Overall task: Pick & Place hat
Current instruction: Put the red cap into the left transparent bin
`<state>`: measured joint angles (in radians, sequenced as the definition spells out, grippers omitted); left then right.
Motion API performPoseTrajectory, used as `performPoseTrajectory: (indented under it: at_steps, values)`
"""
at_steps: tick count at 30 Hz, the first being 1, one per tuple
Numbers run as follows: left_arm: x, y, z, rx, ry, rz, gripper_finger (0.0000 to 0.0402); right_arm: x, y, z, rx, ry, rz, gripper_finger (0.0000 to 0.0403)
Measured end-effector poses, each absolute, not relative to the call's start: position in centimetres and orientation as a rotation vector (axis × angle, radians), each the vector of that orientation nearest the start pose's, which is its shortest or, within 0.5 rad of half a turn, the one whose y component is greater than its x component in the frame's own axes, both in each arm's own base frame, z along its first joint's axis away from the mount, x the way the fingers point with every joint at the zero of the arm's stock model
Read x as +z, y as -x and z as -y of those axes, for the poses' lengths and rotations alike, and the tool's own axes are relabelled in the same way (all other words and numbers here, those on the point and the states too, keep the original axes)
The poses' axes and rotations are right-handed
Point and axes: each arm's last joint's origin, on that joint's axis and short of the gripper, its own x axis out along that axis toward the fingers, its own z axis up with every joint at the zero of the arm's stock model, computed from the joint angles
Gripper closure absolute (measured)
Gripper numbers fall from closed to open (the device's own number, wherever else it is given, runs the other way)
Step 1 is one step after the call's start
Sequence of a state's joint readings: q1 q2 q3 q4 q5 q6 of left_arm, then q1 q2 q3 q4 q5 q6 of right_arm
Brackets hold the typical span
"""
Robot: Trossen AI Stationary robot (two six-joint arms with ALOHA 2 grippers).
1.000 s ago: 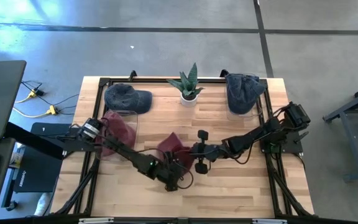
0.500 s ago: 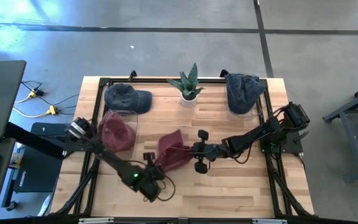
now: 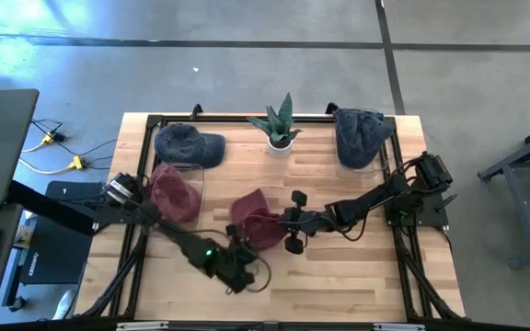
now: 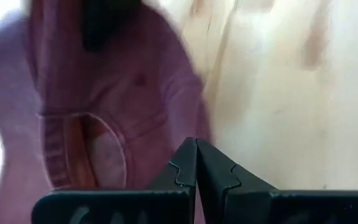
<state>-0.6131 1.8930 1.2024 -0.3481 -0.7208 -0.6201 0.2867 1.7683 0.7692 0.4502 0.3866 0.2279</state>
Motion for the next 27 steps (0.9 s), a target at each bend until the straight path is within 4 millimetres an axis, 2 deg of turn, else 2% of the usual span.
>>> performPoseTrajectory:
  at_steps: [4, 6, 7, 11, 13, 17, 21, 24, 27]
  values:
    - [14.7, -33.7, 18.7, 0.3, -0.018, -0.811, 0.0401, 14.0, -32.5, -8.5, -0.147, -0.012, -0.508, 0.0395]
    - [13.2, -33.9, 17.8, 0.299, -0.001, -0.898, 0.0401, 14.3, -32.3, -8.6, -0.138, 0.006, -0.504, 0.0398]
    - [13.2, -34.1, 17.5, 0.289, 0.013, -0.919, 0.0401, 14.5, -32.3, -8.6, -0.137, 0.008, -0.5, 0.0398]
    - [13.3, -34.3, 17.4, 0.225, -0.003, -0.942, 0.0401, 14.8, -32.2, -8.9, -0.133, 0.002, -0.487, 0.0387]
    - [14.0, -33.6, 18.3, 0.187, -0.046, -0.936, 0.0401, 14.7, -32.2, -8.9, -0.137, -0.012, -0.492, 0.0383]
    - [16.4, -32.1, 20.2, 0.211, -0.146, -0.8, 0.0401, 14.6, -32.2, -8.8, -0.145, -0.013, -0.492, 0.039]
    - [16.8, -32.2, 20.6, 0.296, -0.178, -0.696, 0.0399, 14.6, -32.3, -8.8, -0.155, -0.013, -0.483, 0.0398]
    - [17.1, -32.7, 20.3, 0.299, -0.144, -0.668, 0.0377, 14.7, -32.3, -8.8, -0.152, -0.015, -0.481, 0.0394]
    - [16.4, -33.7, 19.5, 0.27, -0.086, -0.69, 0.0329, 14.7, -32.3, -8.9, -0.146, -0.016, -0.479, 0.0385]
